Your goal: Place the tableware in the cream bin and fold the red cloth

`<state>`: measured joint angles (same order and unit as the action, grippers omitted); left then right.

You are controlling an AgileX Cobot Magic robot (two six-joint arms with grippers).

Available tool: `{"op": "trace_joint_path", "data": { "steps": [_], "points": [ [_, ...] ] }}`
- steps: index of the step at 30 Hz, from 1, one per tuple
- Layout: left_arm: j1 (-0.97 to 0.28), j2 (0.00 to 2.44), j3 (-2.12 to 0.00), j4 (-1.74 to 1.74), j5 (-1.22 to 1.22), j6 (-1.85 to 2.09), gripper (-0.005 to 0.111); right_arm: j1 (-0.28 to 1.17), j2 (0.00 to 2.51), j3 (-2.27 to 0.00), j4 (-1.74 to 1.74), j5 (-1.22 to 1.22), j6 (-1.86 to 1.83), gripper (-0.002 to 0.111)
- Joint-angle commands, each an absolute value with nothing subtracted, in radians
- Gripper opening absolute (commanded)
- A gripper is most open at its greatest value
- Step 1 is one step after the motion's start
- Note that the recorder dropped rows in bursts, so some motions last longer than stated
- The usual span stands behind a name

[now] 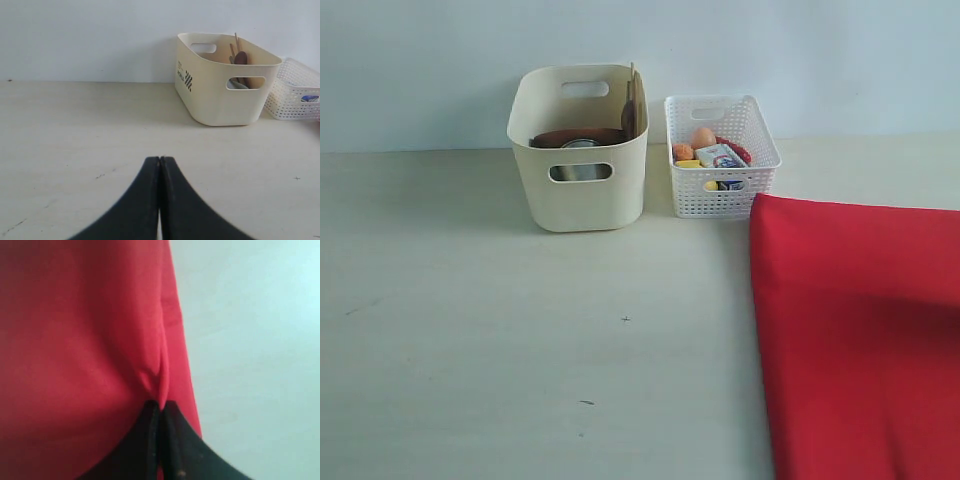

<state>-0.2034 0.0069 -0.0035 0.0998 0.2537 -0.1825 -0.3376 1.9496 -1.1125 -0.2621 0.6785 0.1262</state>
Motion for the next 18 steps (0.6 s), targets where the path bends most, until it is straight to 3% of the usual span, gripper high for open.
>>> {"op": "trace_joint_path", "data": {
  "steps": [1, 13, 14, 16, 17, 18],
  "points": [
    [-0.202, 0.0, 0.0, 0.091, 0.256, -0.188, 0.0, -0.383, 2.0, -1.175, -0.293, 0.726, 0.134, 0.0],
    [-0.202, 0.0, 0.0, 0.091, 0.256, -0.188, 0.0, -0.459, 2.073, -1.293, -0.302, 0.754, 0.143, 0.004],
    [-0.202, 0.0, 0.0, 0.091, 0.256, -0.188, 0.0, -0.461, 2.073, -1.301, -0.291, 0.75, 0.143, 0.008],
    [-0.202, 0.0, 0.0, 0.091, 0.256, -0.188, 0.0, -0.461, 2.064, -1.329, -0.27, 0.754, 0.143, 0.025],
    [-0.202, 0.0, 0.0, 0.091, 0.256, -0.188, 0.0, -0.461, 2.043, -1.339, -0.275, 0.757, 0.143, 0.04],
    [-0.202, 0.0, 0.0, 0.091, 0.256, -0.188, 0.0, -0.461, 2.027, -1.343, -0.279, 0.762, 0.143, 0.046]
  ]
}}
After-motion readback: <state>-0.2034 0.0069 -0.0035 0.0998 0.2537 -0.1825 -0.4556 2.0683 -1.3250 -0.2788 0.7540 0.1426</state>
